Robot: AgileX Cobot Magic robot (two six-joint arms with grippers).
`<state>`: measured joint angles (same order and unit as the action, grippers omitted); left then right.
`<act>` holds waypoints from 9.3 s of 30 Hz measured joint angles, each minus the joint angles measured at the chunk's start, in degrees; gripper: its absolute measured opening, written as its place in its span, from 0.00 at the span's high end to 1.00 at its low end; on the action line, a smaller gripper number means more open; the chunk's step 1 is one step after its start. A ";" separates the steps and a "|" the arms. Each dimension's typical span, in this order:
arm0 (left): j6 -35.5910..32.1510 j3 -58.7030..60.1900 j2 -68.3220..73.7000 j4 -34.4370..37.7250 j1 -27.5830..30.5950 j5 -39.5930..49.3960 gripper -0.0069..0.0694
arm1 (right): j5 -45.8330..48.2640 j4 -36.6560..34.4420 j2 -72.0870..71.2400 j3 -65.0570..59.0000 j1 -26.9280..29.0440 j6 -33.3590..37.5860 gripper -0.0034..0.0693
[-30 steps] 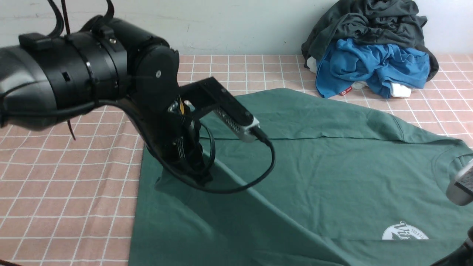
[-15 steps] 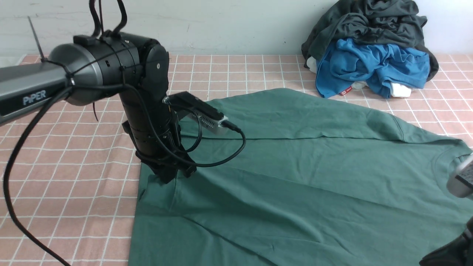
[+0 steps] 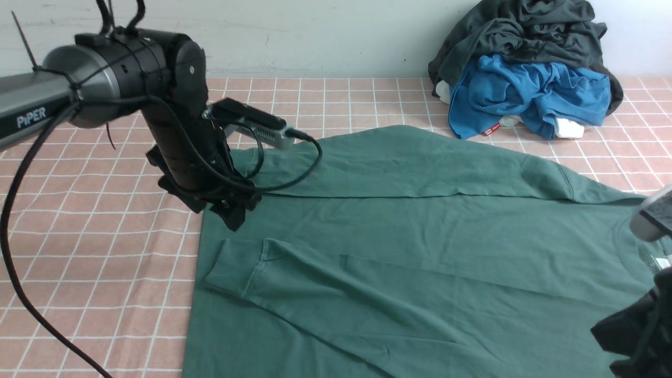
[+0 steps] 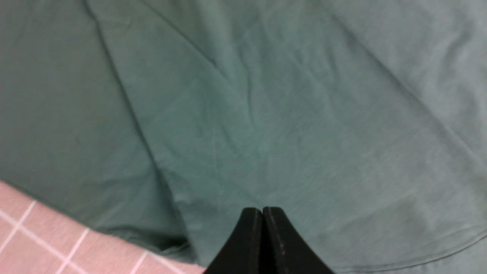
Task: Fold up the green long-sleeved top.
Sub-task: Use the left arm to clamp the cuff farthest from it, then use the left arm to drag and drop the cuff onto the cuff closest to the left arm, then use both arms simultaneously to clamp the lower edge of the clothing fabric
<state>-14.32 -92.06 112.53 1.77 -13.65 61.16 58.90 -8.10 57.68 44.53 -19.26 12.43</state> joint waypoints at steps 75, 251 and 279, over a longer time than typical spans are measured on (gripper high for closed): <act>-0.26 -23.16 14.63 17.84 10.43 8.29 0.87 | -3.08 4.85 18.15 12.60 0.00 -1.80 0.97; 1.51 46.06 -18.71 -6.76 -38.88 -3.17 0.60 | 13.15 -1.88 -4.11 10.71 -11.12 -1.95 0.97; -6.89 55.92 -36.96 -5.42 -21.78 4.43 0.91 | 12.56 -0.96 -4.11 1.81 -11.12 12.77 0.86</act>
<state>-21.21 -36.14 75.57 -3.64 -35.43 65.59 71.46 -9.07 53.57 46.35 -30.38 25.20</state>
